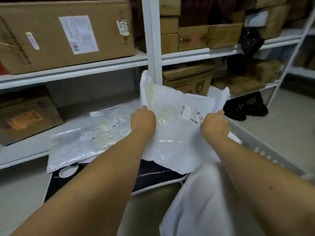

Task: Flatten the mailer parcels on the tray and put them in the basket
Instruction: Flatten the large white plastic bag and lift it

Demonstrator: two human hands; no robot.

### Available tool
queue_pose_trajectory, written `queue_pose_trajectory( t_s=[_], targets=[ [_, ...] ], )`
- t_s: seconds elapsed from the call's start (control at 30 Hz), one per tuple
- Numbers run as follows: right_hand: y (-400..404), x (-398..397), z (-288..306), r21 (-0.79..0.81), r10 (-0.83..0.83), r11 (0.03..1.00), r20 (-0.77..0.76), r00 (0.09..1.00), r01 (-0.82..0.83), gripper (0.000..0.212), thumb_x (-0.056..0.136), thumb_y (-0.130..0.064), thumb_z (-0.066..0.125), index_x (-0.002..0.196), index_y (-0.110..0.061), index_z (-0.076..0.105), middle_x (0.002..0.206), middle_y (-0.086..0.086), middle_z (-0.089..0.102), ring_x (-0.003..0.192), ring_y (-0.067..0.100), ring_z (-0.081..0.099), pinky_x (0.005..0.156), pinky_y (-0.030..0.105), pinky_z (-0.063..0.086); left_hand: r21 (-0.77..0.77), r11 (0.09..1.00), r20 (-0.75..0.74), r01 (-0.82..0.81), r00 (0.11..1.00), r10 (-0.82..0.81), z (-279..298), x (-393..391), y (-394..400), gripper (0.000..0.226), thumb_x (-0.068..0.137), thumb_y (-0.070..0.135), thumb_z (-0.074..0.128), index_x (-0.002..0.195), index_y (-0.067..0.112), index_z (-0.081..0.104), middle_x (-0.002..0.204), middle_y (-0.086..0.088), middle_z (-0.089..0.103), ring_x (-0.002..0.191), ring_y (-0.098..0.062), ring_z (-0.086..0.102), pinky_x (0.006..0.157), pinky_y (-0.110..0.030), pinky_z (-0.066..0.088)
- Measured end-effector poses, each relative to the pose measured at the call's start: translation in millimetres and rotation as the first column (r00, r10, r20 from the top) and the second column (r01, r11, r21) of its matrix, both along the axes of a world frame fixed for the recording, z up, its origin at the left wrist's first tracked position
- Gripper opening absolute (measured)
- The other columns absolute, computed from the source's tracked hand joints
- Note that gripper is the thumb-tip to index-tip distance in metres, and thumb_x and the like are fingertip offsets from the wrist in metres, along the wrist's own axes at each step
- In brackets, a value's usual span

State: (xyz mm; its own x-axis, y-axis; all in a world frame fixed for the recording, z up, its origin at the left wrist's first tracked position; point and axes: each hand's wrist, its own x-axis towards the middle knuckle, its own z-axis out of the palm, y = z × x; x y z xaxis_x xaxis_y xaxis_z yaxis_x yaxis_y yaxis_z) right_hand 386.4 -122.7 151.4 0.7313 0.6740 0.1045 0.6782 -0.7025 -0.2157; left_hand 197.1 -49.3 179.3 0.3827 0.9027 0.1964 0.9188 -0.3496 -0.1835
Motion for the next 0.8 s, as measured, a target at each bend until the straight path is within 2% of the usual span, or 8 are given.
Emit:
queue_pose_trajectory(
  t_s=[0.13, 0.23, 0.33, 0.47, 0.53, 0.6, 0.67, 0.8],
  targets=[
    [-21.4, 47.4, -16.3, -0.094, -0.107, 0.991, -0.066, 0.992, 0.100, 0.044, 0.089, -0.013, 0.057, 0.132, -0.005, 0.052, 0.141, 0.020, 0.035, 0.124, 0.025, 0.046, 0.092, 0.033, 0.047, 0.129, 0.958, -0.133, 0.256, 0.962, -0.239, -2.0, 80.7, 2.3, 0.030, 0.094, 0.011, 0.047, 0.122, 0.013, 0.060, 0.120, -0.006, 0.051, 0.113, -0.025, 0.044, 0.090, -0.035, 0.036],
    [-36.6, 77.6, -29.8, -0.102, -0.212, 0.975, -0.144, 0.967, 0.198, 0.041, 0.091, -0.010, 0.054, 0.131, -0.003, 0.052, 0.137, 0.021, 0.035, 0.116, 0.027, 0.052, 0.090, 0.034, 0.048, 0.216, 0.894, -0.183, 0.393, 0.915, -0.359, -9.3, 125.4, 6.4, 0.034, 0.094, 0.020, 0.049, 0.128, 0.018, 0.055, 0.118, -0.002, 0.051, 0.112, -0.023, 0.040, 0.089, -0.036, 0.032],
    [-42.8, 101.2, -50.3, -0.164, -0.267, 0.957, -0.184, 0.946, 0.238, 0.040, 0.090, -0.012, 0.054, 0.129, -0.005, 0.054, 0.131, 0.017, 0.045, 0.113, 0.027, 0.055, 0.088, 0.034, 0.048, 0.228, 0.842, -0.271, 0.489, 0.862, -0.427, -22.8, 166.5, 15.9, 0.043, 0.094, 0.021, 0.049, 0.137, 0.018, 0.046, 0.123, -0.001, 0.048, 0.113, -0.023, 0.039, 0.085, -0.034, 0.032],
    [-34.1, 113.9, -80.0, -0.334, -0.212, 0.929, -0.124, 0.969, 0.161, 0.032, 0.092, -0.008, 0.050, 0.122, -0.014, 0.061, 0.126, 0.006, 0.060, 0.118, 0.023, 0.056, 0.087, 0.030, 0.047, 0.099, 0.853, -0.242, 0.512, 0.844, -0.479, -49.5, 206.0, 38.8, 0.046, 0.097, 0.017, 0.046, 0.142, 0.014, 0.039, 0.126, -0.001, 0.045, 0.114, -0.022, 0.040, 0.076, -0.031, 0.037],
    [-27.3, 113.3, -94.0, -0.426, -0.173, 0.898, -0.116, 0.978, 0.109, 0.035, 0.090, -0.010, 0.051, 0.123, -0.015, 0.060, 0.126, 0.003, 0.060, 0.118, 0.023, 0.056, 0.080, 0.029, 0.046, 0.028, 0.863, -0.251, 0.504, 0.839, -0.482, -62.7, 215.0, 48.8, 0.047, 0.095, 0.016, 0.048, 0.141, 0.013, 0.039, 0.129, -0.003, 0.044, 0.117, -0.024, 0.039, 0.082, -0.034, 0.041],
    [-17.5, 115.9, -112.3, -0.525, -0.160, 0.849, -0.138, 0.977, 0.064, 0.038, 0.089, -0.013, 0.051, 0.127, -0.014, 0.057, 0.127, 0.003, 0.058, 0.117, 0.023, 0.056, 0.072, 0.029, 0.042, -0.022, 0.880, -0.317, 0.475, 0.831, -0.457, -79.5, 223.5, 58.9, 0.048, 0.092, 0.019, 0.053, 0.138, 0.013, 0.042, 0.130, -0.004, 0.043, 0.120, -0.025, 0.038, 0.090, -0.036, 0.038],
    [-8.9, 118.9, -131.5, -0.616, -0.142, 0.788, -0.165, 0.976, 0.010, 0.040, 0.090, -0.016, 0.048, 0.129, -0.015, 0.056, 0.129, 0.002, 0.057, 0.118, 0.023, 0.055, 0.071, 0.030, 0.041, -0.072, 0.895, -0.367, 0.441, 0.822, -0.435, -97.2, 226.6, 68.0, 0.051, 0.087, 0.023, 0.060, 0.135, 0.014, 0.045, 0.130, -0.006, 0.044, 0.120, -0.025, 0.038, 0.097, -0.039, 0.035],
    [-4.6, 124.6, -163.8, -0.704, -0.122, 0.708, -0.203, 0.971, -0.059, 0.040, 0.092, -0.021, 0.046, 0.130, -0.017, 0.055, 0.131, 0.000, 0.056, 0.120, 0.021, 0.054, 0.072, 0.029, 0.038, -0.120, 0.892, -0.320, 0.435, 0.834, -0.450, -125.1, 227.3, 80.4, 0.057, 0.085, 0.029, 0.064, 0.136, 0.012, 0.044, 0.135, -0.009, 0.043, 0.123, -0.027, 0.039, 0.106, -0.044, 0.033]
  ],
)
